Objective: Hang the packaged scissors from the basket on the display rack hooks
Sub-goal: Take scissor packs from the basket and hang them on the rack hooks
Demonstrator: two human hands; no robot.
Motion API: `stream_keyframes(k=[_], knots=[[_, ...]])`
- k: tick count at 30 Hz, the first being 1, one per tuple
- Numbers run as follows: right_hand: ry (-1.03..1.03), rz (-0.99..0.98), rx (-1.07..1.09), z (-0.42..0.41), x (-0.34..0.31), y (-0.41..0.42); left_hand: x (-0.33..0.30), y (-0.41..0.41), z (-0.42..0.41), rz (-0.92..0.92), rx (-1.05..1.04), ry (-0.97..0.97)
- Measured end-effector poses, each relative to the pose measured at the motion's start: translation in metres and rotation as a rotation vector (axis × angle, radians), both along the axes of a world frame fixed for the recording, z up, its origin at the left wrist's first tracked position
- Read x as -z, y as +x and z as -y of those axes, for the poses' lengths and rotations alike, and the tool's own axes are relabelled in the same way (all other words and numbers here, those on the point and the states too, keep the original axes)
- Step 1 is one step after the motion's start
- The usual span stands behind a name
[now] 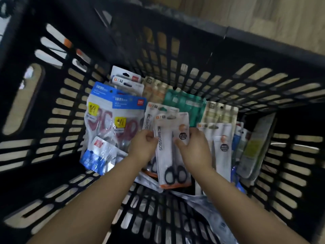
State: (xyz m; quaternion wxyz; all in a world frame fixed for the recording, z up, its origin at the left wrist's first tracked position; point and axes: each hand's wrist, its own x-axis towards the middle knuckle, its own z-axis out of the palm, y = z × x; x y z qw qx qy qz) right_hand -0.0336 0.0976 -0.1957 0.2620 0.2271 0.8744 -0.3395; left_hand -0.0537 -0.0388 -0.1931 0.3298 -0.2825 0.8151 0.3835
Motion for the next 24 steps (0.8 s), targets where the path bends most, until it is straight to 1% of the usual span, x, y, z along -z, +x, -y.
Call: stream_keyframes(k=[3,5,8,15,17,21,24], knots=[[-0.013,0.007,0.086,-0.003,-0.003,0.0,-0.001,0.002,0.002,0.002,-0.001,0.021],[-0.053,0.001,0.166,-0.008,-0.008,0.001,-0.005,0.003,0.003,0.002,0.023,0.032],[-0.117,0.011,0.224,-0.018,-0.015,0.002,-0.008,0.003,0.002,0.005,0.04,0.039],[-0.236,-0.007,0.475,-0.047,-0.015,0.004,-0.009,0.007,-0.012,0.025,-0.077,0.13],[-0.25,0.023,0.501,-0.055,-0.015,0.006,-0.008,0.009,-0.02,0.056,-0.074,0.18],[-0.281,0.125,0.559,-0.062,-0.018,0.014,-0.014,0.014,-0.029,0.042,-0.125,0.246],[-0.326,0.153,0.597,-0.057,-0.04,0.019,-0.031,0.019,-0.027,0.024,-0.157,0.215]])
